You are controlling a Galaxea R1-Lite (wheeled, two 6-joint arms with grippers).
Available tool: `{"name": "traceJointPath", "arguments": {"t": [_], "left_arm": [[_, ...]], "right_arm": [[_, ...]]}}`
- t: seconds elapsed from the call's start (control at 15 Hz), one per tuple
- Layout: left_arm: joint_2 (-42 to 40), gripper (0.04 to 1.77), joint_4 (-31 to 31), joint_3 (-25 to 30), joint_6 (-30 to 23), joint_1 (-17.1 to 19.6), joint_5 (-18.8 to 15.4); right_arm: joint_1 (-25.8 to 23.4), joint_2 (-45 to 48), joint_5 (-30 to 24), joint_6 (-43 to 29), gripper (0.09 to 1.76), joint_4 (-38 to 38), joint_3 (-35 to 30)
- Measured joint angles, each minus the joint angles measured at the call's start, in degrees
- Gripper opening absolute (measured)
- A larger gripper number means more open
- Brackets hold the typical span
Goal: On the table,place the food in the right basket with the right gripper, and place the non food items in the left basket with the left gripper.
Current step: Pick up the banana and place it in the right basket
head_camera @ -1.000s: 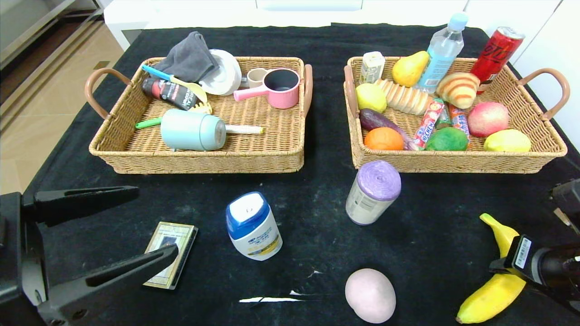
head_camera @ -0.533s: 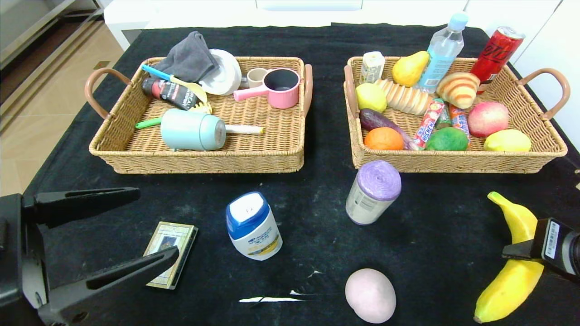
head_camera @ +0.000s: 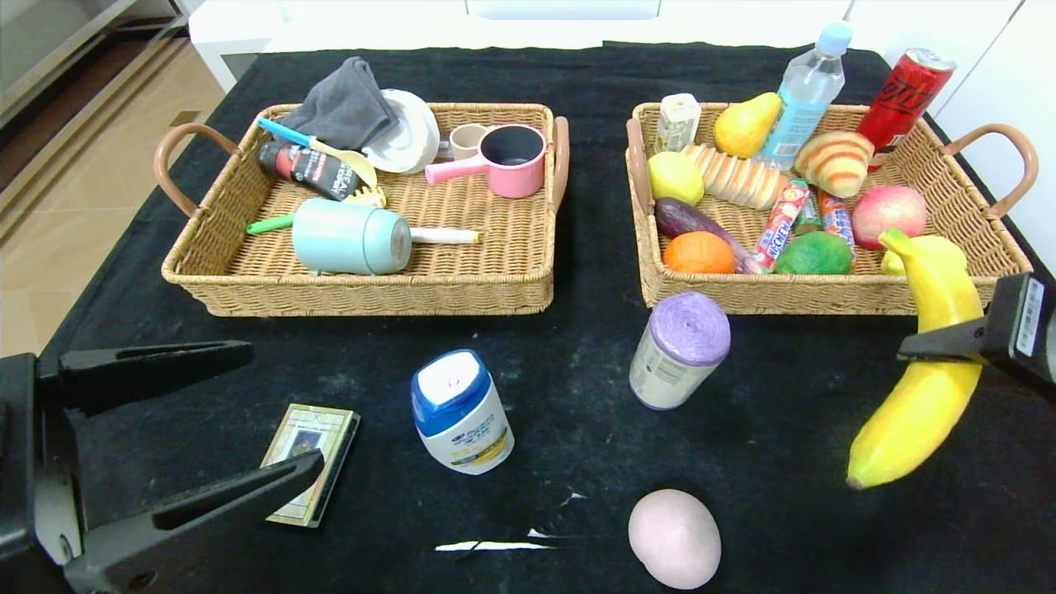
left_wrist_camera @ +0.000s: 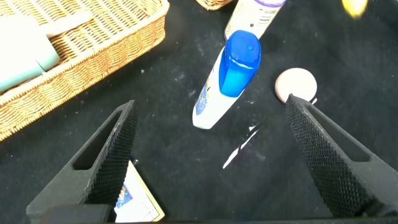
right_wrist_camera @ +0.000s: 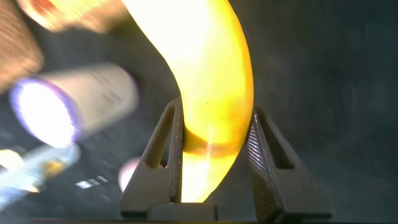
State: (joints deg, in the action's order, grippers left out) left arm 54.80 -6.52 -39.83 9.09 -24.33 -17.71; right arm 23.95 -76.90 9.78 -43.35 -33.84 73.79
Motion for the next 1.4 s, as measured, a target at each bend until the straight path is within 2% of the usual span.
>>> {"name": "traceJointPath", "arguments": {"t": [0.4, 0.8, 1.13, 1.4], "left_arm": [[-0.1, 1.72, 0.0, 0.0, 0.0, 0.0, 0.0], [-0.1, 1.72, 0.0, 0.0, 0.4, 0.0, 0.1], [-0.3, 1.72, 0.0, 0.0, 0.6, 0.1, 0.1], [-0.3, 1.72, 0.0, 0.0, 0.8, 0.0, 0.1]], "right_arm": [[-0.7, -9.1, 0.0, 2.5, 0.68, 0.2, 14.6], [-1.3, -16.2, 0.1, 3.8, 0.68, 1.4, 23.8], [-2.6, -20.0, 0.2, 3.8, 0.67, 11.1, 25.3], [-3.4, -22.5, 4.6, 3.6, 0.67, 16.5, 25.2]]}}
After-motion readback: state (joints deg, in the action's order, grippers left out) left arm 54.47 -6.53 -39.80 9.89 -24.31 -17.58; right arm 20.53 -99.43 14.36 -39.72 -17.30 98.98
